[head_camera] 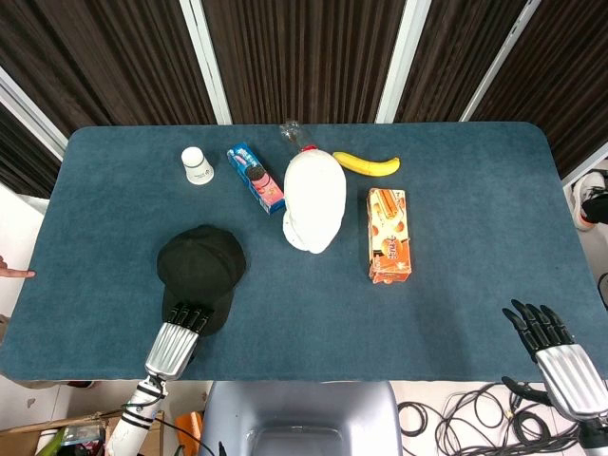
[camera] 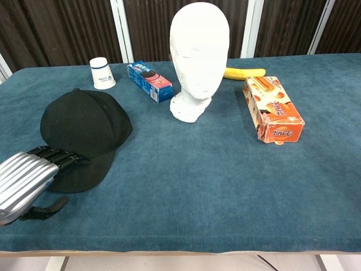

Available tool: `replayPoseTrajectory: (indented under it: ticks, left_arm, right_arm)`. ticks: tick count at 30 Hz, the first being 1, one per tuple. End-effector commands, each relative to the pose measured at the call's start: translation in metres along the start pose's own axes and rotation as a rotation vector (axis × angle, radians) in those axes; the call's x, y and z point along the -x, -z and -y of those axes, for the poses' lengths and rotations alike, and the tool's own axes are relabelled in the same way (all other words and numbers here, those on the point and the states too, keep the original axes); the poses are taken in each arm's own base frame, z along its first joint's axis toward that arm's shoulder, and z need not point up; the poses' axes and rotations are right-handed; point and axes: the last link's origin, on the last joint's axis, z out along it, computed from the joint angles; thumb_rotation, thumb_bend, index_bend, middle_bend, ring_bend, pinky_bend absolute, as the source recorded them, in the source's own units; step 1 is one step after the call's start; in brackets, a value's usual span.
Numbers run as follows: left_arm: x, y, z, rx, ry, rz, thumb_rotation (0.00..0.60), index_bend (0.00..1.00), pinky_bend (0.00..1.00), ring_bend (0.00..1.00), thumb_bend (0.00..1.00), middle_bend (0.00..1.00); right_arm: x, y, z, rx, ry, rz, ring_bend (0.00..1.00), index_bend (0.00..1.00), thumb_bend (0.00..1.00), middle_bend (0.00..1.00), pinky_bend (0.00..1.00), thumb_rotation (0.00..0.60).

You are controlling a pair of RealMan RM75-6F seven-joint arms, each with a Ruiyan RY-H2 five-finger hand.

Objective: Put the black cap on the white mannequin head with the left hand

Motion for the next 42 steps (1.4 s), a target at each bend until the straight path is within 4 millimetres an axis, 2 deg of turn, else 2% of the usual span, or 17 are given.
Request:
replayPoseTrajectory:
  ticks: [1,8,15,19,23,28,32,37,42]
  left_arm:
    - [0.001,-0.002,-0.002,0.000,0.006,-0.002,0.600,0.22,0.25,0.24,0.38,0.27]
    - [0.011,-0.004,0.000,-0.002,-0.025,0.013,0.600,0.24,0.25,0.25,0.38,0.28]
    - [0.016,-0.012,0.008,-0.018,-0.153,-0.070,0.600,0.30,0.28,0.30,0.38,0.34]
    - [0.016,-0.019,0.012,-0.012,-0.205,-0.129,0.600,0.40,0.36,0.38,0.38,0.42]
    - [0.014,-0.028,0.016,-0.006,-0.228,-0.200,0.600,0.53,0.48,0.52,0.38,0.57]
    - [0.013,-0.036,0.024,-0.007,-0.249,-0.228,0.600,0.62,0.55,0.58,0.41,0.64]
    - [0.003,-0.041,0.032,-0.003,-0.252,-0.297,0.600,0.73,0.59,0.62,0.50,0.70]
    - [-0.021,-0.045,0.038,0.008,-0.240,-0.452,0.600,0.75,0.61,0.63,0.55,0.73]
    - [-0.054,-0.050,0.051,-0.002,-0.234,-0.655,0.600,0.75,0.61,0.63,0.57,0.73]
  right_arm:
    - [-0.001,-0.001,0.000,-0.001,-0.003,-0.001,0.00,0.00,0.08,0.00,0.00,0.600]
    - [-0.003,0.005,-0.004,0.008,-0.005,-0.004,0.00,0.00,0.08,0.00,0.00,0.600]
    - [-0.002,0.005,-0.004,0.002,-0.004,-0.003,0.00,0.00,0.08,0.00,0.00,0.600]
    - [0.000,0.005,-0.002,0.001,-0.002,-0.002,0.00,0.00,0.08,0.00,0.00,0.600]
    - [0.000,0.005,-0.001,0.001,0.000,0.000,0.00,0.00,0.08,0.00,0.00,0.600]
    - [0.000,0.005,-0.001,-0.002,-0.001,0.001,0.00,0.00,0.08,0.00,0.00,0.600]
    - [0.000,0.005,-0.001,-0.005,-0.002,0.002,0.00,0.00,0.08,0.00,0.00,0.600]
    - [0.000,0.006,-0.001,-0.008,-0.003,0.003,0.00,0.00,0.08,0.00,0.00,0.600]
    - [-0.001,0.007,-0.002,-0.009,-0.006,0.001,0.00,0.00,0.08,0.00,0.00,0.600]
